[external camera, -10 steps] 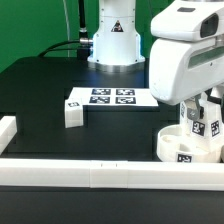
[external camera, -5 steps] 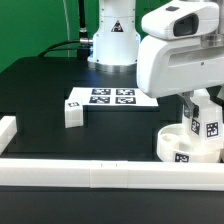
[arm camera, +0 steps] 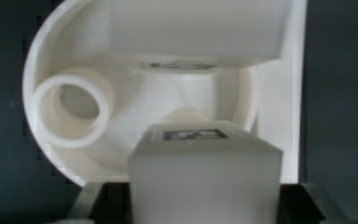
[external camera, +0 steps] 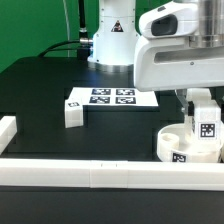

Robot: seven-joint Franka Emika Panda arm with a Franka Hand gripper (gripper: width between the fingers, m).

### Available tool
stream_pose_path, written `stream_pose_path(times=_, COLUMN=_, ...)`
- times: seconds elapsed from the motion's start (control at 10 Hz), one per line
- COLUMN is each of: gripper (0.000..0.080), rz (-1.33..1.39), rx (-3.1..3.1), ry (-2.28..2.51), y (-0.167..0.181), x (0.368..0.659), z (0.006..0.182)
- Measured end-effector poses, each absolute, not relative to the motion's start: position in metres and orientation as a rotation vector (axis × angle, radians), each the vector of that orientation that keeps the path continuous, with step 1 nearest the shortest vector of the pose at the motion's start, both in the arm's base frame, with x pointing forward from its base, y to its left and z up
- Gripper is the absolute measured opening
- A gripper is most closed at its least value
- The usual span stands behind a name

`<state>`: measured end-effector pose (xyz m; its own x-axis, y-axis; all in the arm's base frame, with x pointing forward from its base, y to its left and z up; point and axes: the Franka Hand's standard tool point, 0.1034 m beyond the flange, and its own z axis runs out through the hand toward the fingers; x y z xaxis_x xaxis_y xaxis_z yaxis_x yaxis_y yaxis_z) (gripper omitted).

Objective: Assemble stool

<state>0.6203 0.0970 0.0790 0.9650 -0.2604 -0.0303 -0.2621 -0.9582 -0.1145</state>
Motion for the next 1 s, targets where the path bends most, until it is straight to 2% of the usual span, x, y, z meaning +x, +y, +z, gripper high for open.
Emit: stream_pose_path(times=1.0, gripper=0.0340, rz=0.057, rx=-2.579, ry=1.458, y=0.1032, x=0.6253, z=0.0792)
